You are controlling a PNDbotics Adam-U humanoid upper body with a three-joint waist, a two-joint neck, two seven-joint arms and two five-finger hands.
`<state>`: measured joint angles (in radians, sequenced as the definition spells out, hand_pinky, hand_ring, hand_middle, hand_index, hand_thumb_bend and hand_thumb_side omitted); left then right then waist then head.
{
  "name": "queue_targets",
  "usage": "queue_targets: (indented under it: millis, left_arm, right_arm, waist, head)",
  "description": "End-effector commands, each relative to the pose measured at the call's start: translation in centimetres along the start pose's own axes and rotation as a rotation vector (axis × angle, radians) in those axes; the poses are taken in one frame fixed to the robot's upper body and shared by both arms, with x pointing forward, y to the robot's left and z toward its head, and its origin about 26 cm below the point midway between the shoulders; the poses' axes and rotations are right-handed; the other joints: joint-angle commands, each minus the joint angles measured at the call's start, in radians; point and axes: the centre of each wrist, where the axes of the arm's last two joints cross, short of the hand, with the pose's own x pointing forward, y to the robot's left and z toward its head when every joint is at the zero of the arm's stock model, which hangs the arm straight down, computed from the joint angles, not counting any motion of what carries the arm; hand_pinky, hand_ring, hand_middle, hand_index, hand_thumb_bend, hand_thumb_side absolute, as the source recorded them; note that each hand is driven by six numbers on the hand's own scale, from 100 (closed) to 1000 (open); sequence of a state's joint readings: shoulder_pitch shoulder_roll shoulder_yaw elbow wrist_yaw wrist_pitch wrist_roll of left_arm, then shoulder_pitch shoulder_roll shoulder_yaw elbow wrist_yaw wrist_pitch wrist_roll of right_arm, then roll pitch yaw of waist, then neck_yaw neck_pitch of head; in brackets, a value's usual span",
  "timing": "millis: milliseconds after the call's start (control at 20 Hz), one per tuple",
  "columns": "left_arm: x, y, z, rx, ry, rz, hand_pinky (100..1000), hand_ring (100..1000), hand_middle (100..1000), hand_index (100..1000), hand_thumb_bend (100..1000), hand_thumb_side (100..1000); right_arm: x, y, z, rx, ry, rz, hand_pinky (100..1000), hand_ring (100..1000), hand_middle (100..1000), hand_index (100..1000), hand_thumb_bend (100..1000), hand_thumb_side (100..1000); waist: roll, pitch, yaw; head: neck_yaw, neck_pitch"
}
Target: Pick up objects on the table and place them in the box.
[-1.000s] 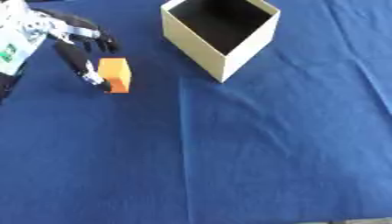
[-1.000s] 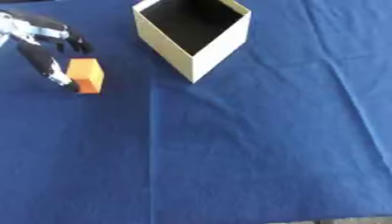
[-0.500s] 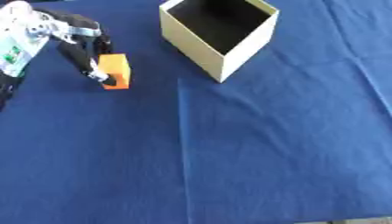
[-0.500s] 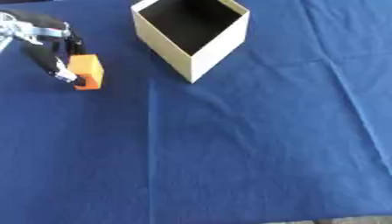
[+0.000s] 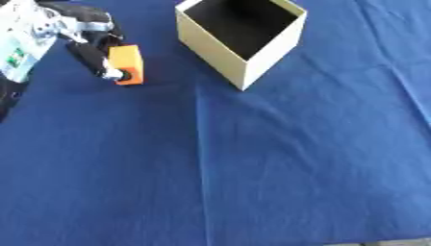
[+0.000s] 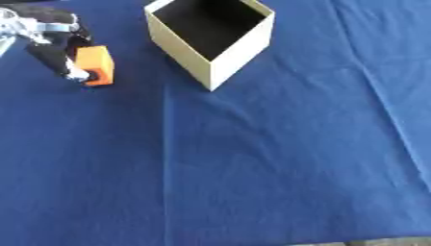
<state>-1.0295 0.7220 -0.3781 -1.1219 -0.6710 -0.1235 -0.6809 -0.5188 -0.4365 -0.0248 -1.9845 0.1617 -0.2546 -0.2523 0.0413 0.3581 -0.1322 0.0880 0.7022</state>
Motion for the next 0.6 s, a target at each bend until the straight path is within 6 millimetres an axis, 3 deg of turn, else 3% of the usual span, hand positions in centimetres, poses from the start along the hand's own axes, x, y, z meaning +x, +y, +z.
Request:
queue_targets:
  millis: [50,150,400,600]
  left_arm:
    - [-0.1,2.2,1.5,0.080,0.004,-0.007,288,444,360,479,100,355]
    - [0.4,3.1,1.9,0.117,-0.017,0.005,274,429,352,471,100,341]
    - [2.7,6.1,3.0,0.228,-0.094,0.050,241,395,332,450,100,427]
    - [5.0,8.2,3.1,0.299,-0.151,0.072,223,380,320,439,100,444]
  right_arm:
    - [0.4,-0.5,-0.5,-0.011,-0.025,0.008,775,679,613,752,100,816]
    - [0.4,-0.5,-0.5,-0.009,-0.025,0.010,775,680,613,752,100,815]
    - [0.5,-0.5,-0.7,-0.008,-0.030,0.012,775,681,613,752,100,815]
    - [0.5,-0.5,-0.8,-0.009,-0.035,0.009,776,682,614,753,100,814]
  waist:
    - [-0.001,-0.028,-0.001]
    - [0.000,-0.030,0.000]
    - [0.001,-0.032,0.001]
    - [0.000,-0.031,-0.003]
  head:
    - [0.003,-0.002]
    - [0.001,0.000]
    - [-0.006,0.000]
    - [-0.009,-0.005]
